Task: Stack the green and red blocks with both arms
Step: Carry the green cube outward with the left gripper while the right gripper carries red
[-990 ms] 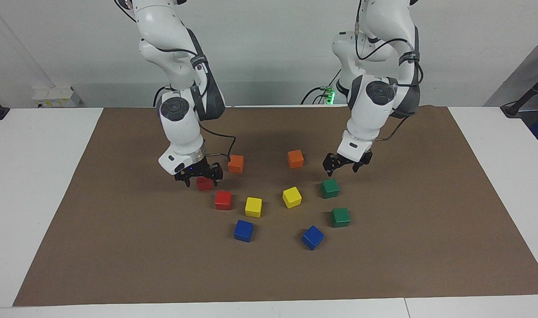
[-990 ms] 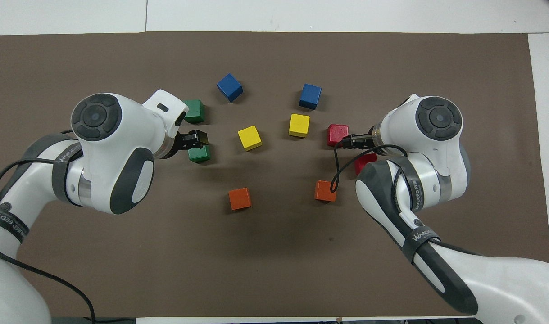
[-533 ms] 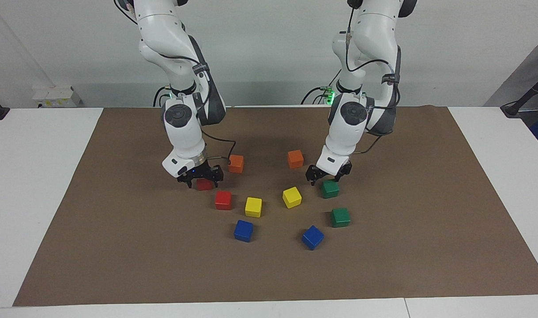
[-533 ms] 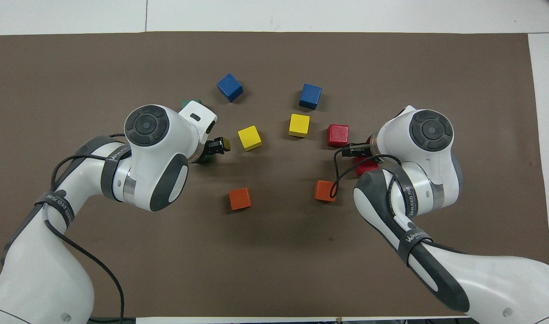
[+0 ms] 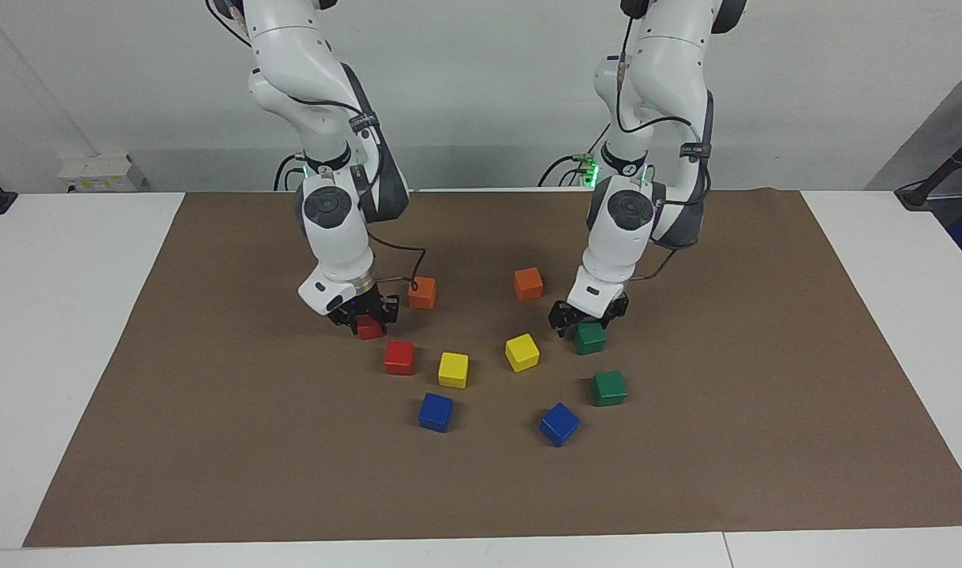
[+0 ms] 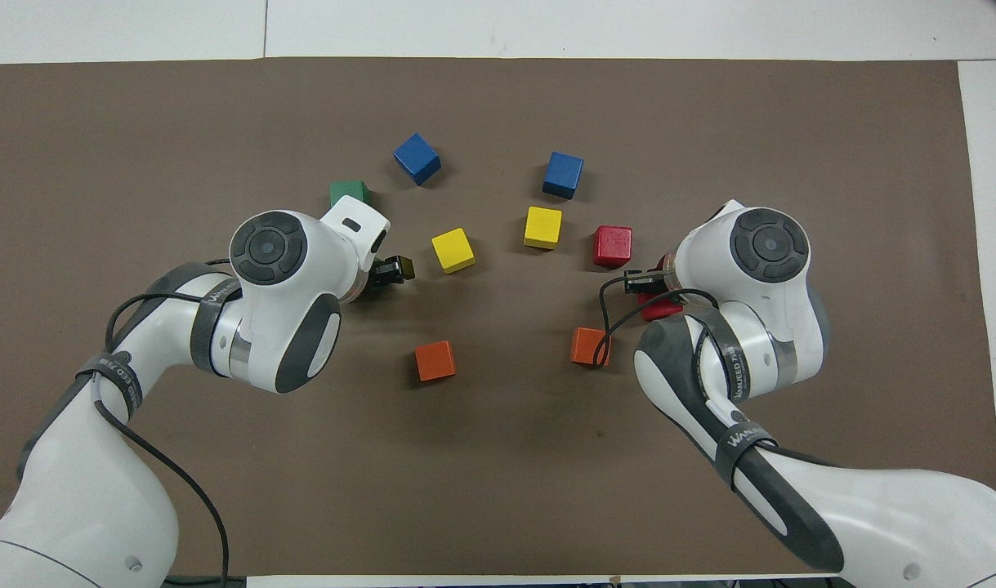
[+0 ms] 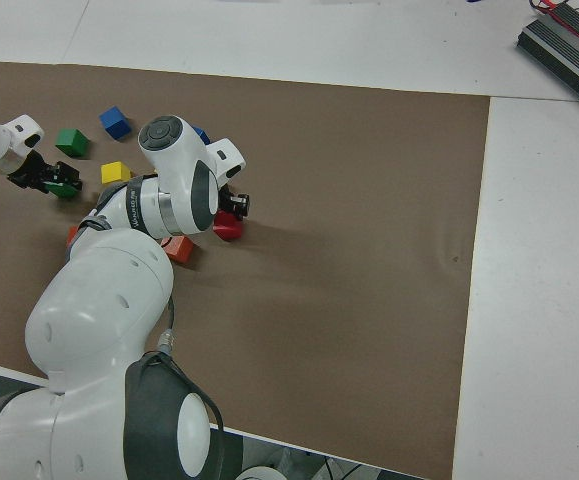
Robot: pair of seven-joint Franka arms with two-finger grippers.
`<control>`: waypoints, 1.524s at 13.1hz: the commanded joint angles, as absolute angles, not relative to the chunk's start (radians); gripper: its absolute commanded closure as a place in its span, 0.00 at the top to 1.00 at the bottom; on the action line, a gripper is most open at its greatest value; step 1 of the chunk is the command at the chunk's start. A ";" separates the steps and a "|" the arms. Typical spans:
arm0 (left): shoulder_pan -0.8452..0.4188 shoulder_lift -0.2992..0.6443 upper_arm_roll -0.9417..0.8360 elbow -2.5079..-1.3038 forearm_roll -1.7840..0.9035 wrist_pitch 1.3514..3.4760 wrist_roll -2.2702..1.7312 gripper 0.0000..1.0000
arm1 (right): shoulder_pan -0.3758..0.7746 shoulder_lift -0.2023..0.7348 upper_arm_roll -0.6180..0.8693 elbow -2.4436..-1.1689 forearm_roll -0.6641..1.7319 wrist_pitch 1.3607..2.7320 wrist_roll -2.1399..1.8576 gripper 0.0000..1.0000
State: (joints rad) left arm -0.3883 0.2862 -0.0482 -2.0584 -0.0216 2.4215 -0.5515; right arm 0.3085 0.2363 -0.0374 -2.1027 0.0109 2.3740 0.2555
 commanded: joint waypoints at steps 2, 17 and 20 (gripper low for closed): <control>-0.391 0.291 -0.038 -2.079 -0.003 2.497 -0.569 0.96 | 0.180 0.229 -0.037 -1.993 0.014 2.234 0.035 0.00; -0.270 0.232 -0.037 -2.025 0.160 2.381 -0.459 0.00 | -0.075 0.348 -0.035 -1.951 0.021 2.368 -0.097 0.00; -0.131 0.178 -0.040 -2.031 0.153 2.303 -0.262 0.00 | -0.075 0.345 -0.035 -1.965 0.023 2.368 -0.031 0.00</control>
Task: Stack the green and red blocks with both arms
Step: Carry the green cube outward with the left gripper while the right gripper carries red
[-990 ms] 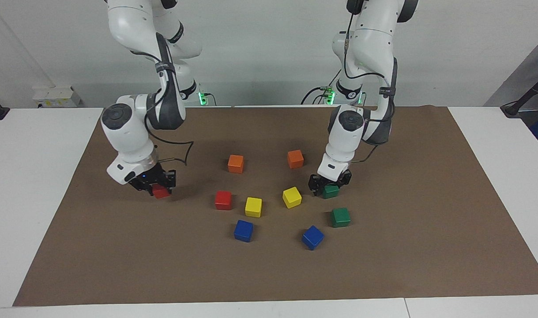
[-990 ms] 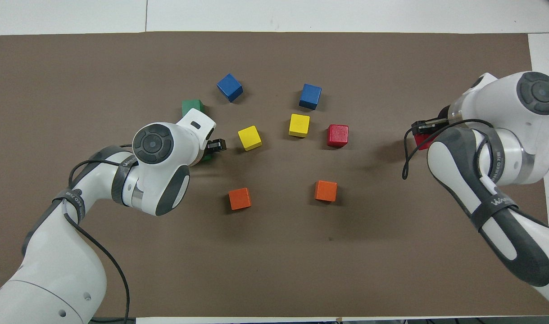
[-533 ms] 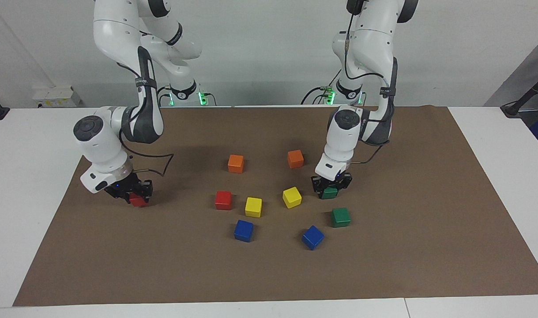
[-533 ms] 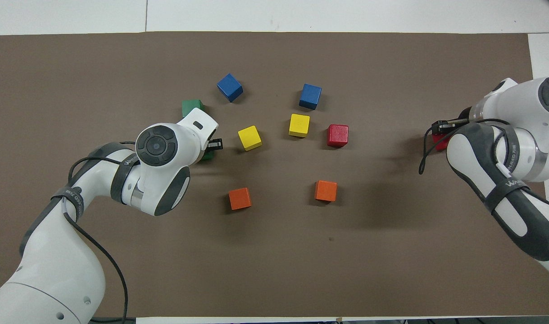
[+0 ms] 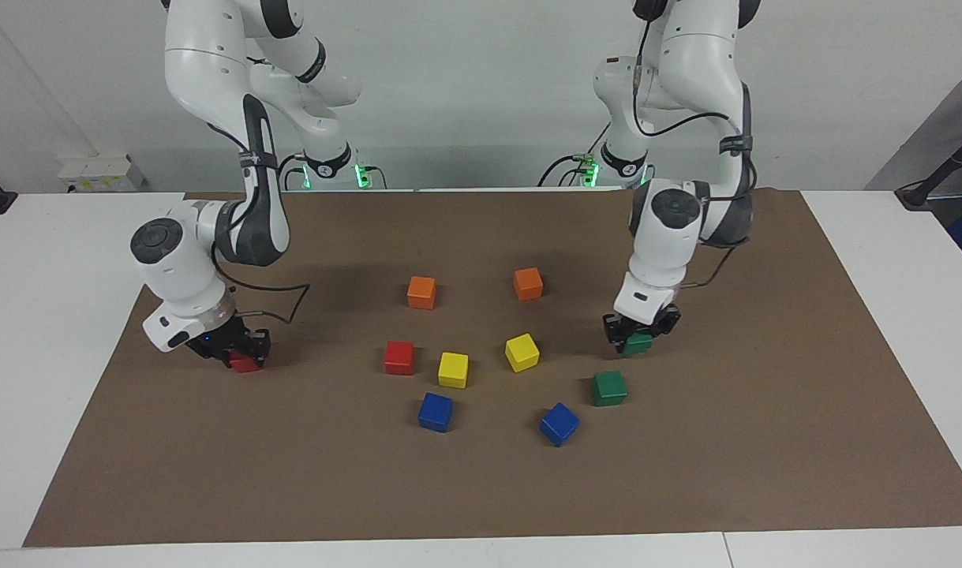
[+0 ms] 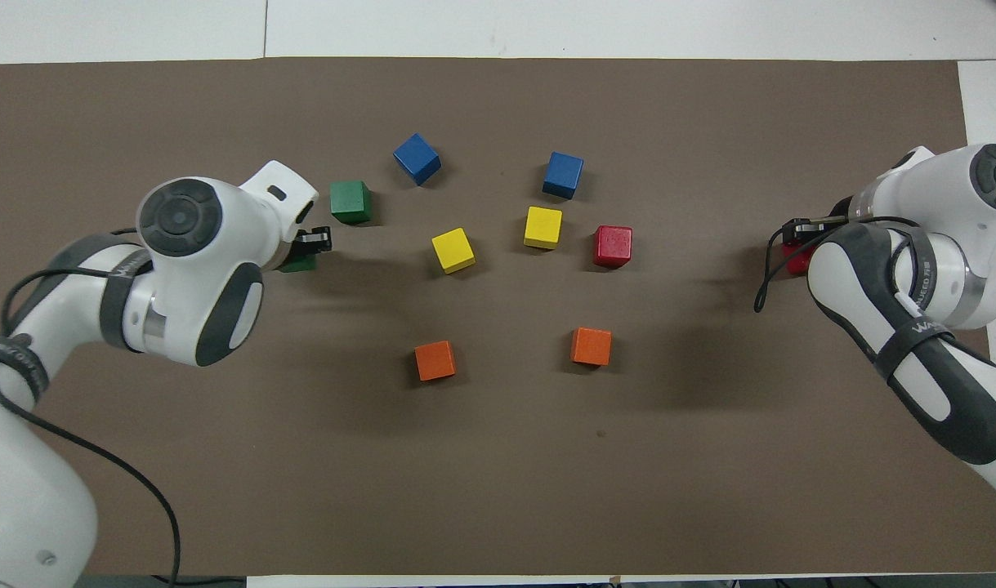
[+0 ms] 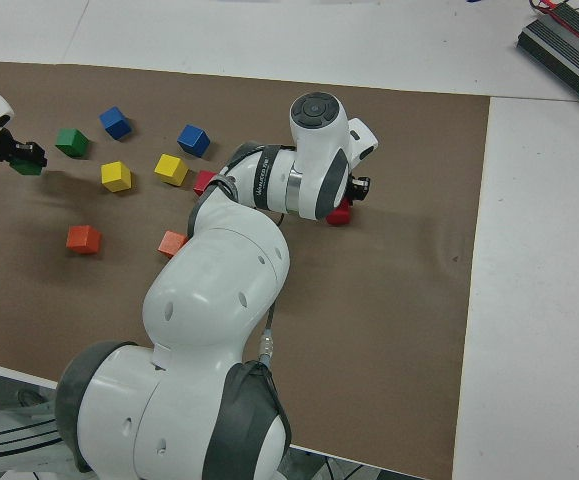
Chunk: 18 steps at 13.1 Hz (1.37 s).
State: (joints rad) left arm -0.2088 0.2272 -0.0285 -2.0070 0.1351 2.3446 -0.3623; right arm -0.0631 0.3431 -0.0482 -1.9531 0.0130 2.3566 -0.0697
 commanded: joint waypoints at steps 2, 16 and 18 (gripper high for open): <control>-0.030 0.176 -0.040 -2.036 0.149 2.307 -0.130 0.00 | -0.078 0.345 -0.035 -1.967 0.023 2.368 -0.014 0.00; 0.247 0.279 -0.037 -2.102 -0.063 2.548 0.410 0.00 | 0.047 0.241 -0.035 -1.706 0.000 1.978 0.060 1.00; 0.247 0.281 -0.037 -2.105 -0.063 2.551 0.410 0.00 | 0.122 0.247 -0.035 -1.690 -0.005 1.989 0.153 1.00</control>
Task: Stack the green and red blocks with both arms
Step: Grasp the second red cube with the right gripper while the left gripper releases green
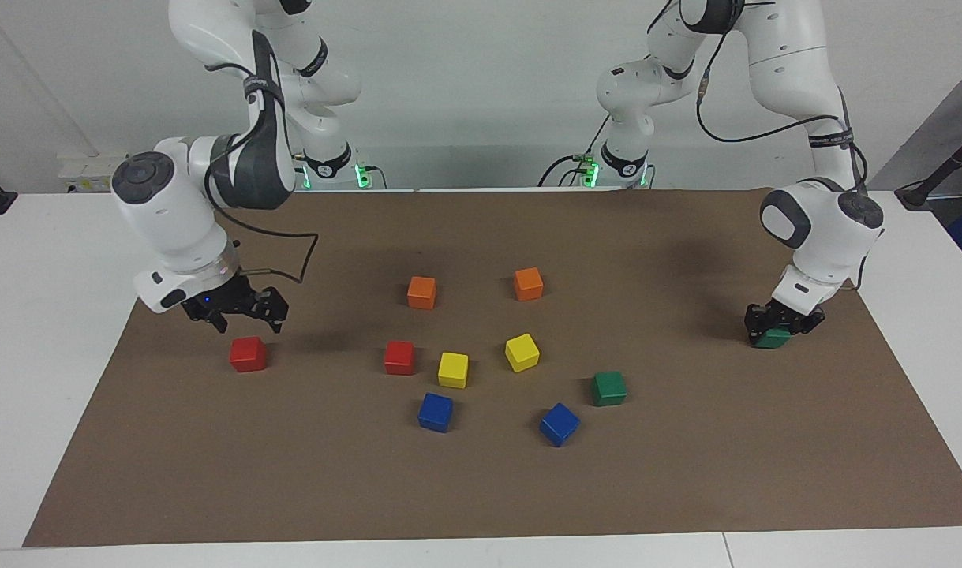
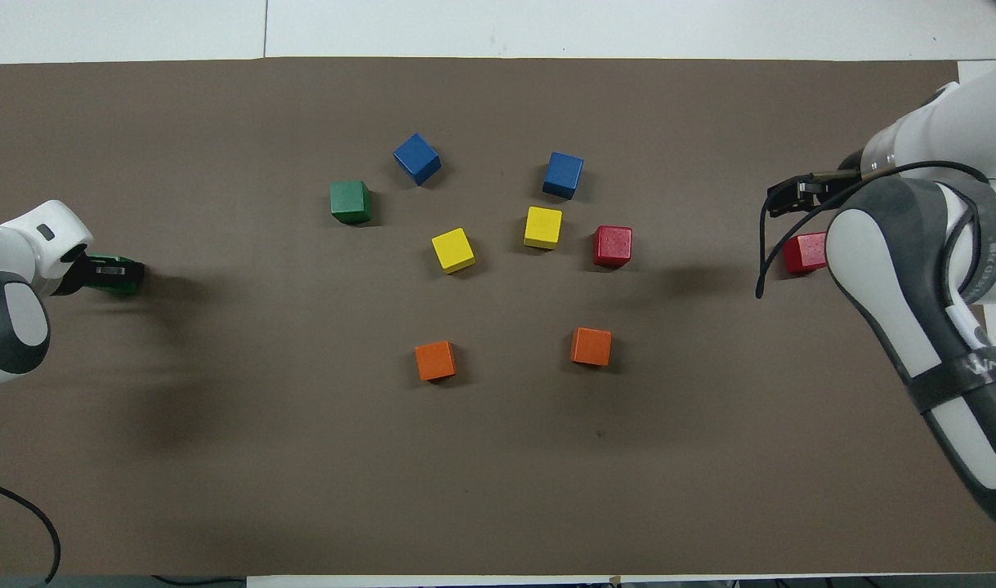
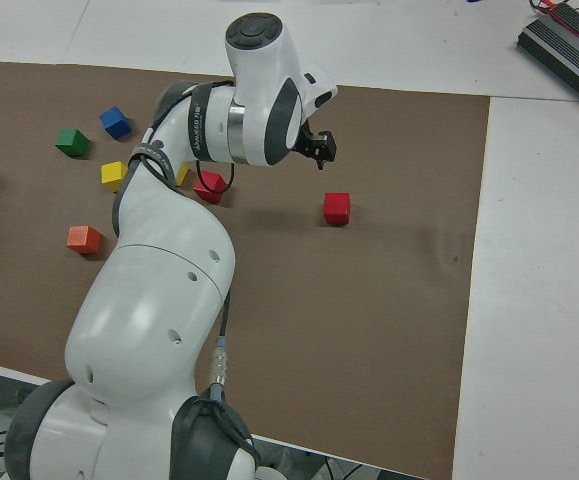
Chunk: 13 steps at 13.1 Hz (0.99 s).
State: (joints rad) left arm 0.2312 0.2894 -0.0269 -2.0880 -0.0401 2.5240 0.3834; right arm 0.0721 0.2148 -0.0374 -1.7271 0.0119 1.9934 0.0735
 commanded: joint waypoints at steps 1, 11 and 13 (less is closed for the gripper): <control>0.245 0.282 -0.037 -2.106 -0.063 2.560 0.407 0.00 | 0.167 0.248 -0.034 -1.697 -0.011 2.003 0.199 1.00; 0.233 0.291 -0.035 -2.109 -0.061 2.585 0.416 1.00 | 0.357 0.347 -0.023 -1.704 -0.008 2.198 0.477 1.00; 0.230 0.287 -0.035 -2.033 -0.058 2.478 0.414 1.00 | 0.354 0.391 -0.023 -1.706 0.014 2.230 0.546 1.00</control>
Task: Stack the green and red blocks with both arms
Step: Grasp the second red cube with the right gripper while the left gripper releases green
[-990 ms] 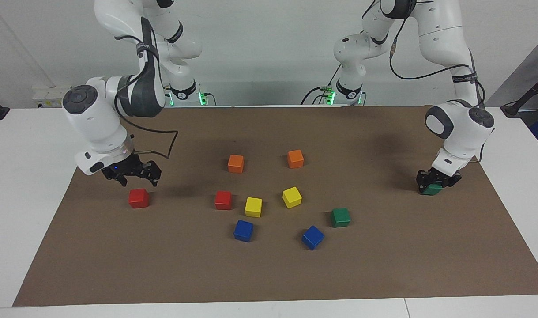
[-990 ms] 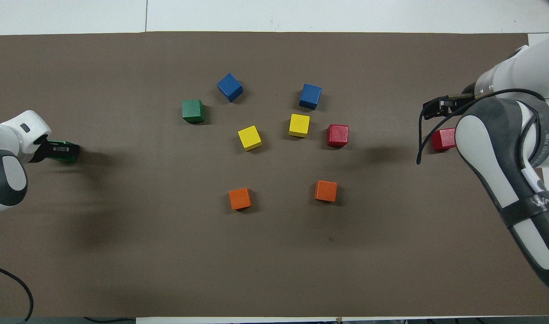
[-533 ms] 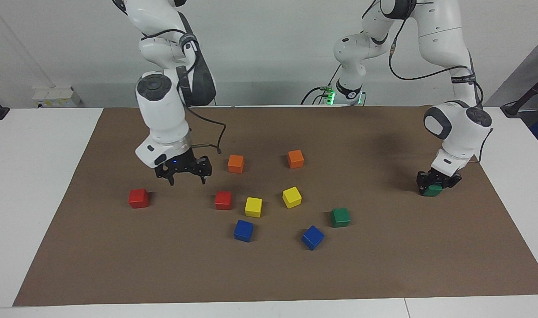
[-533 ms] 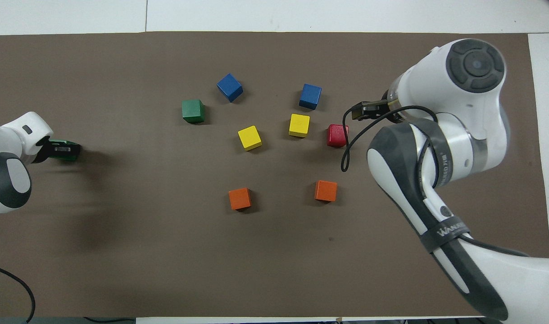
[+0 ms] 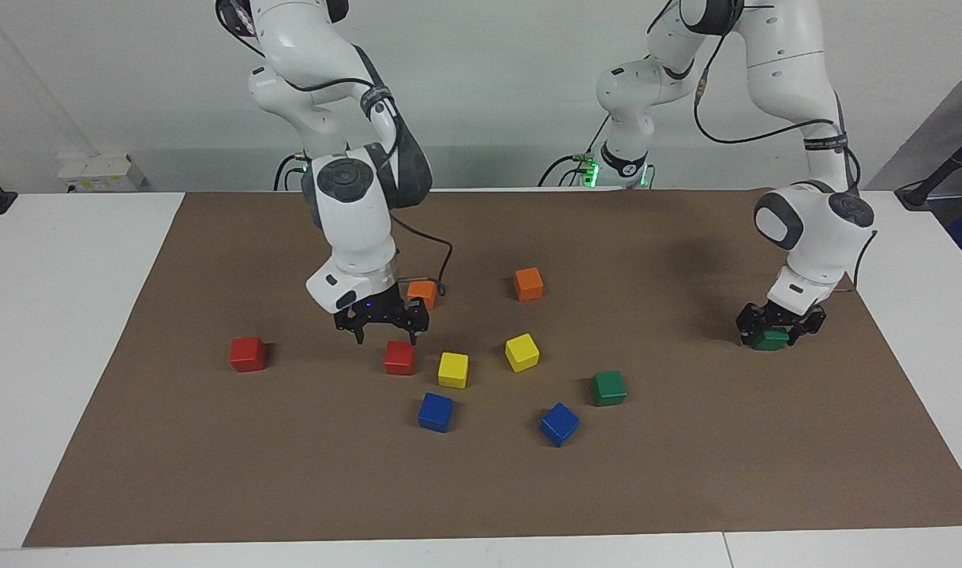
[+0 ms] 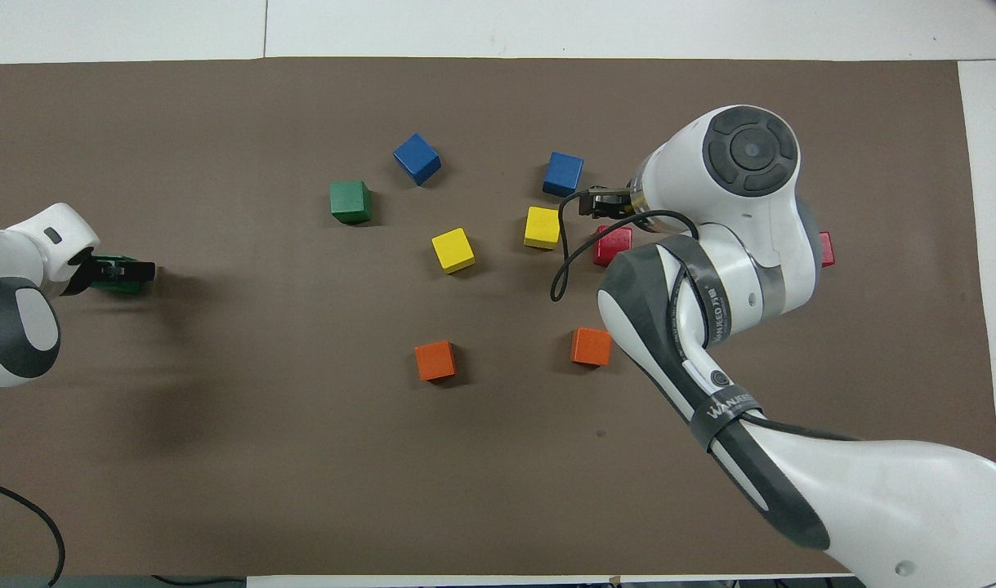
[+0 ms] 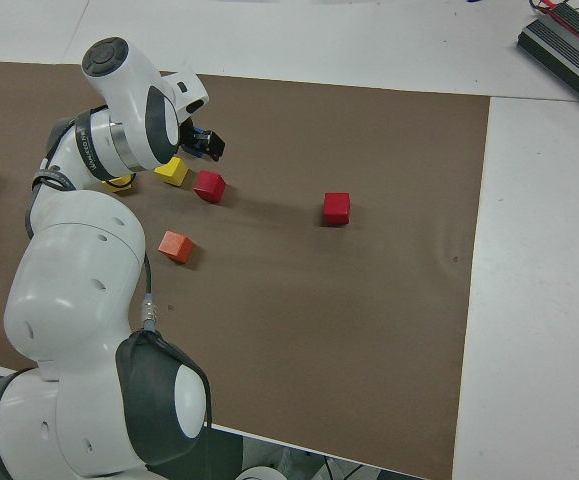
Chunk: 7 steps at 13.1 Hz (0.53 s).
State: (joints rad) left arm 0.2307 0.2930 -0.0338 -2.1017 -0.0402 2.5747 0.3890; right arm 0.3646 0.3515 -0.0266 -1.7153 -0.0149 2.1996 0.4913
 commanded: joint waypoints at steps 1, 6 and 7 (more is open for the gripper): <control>0.230 0.285 -0.035 -1.966 -0.055 2.391 0.414 1.00 | 0.356 0.405 -0.023 -1.707 0.014 2.233 0.567 1.00; 0.151 0.291 -0.035 -1.723 -0.057 2.128 0.373 1.00 | 0.338 0.419 -0.023 -1.759 0.017 2.310 0.583 1.00; 0.123 0.298 -0.035 -1.689 -0.060 2.097 0.329 1.00 | 0.336 0.420 -0.023 -1.761 0.024 2.315 0.583 1.00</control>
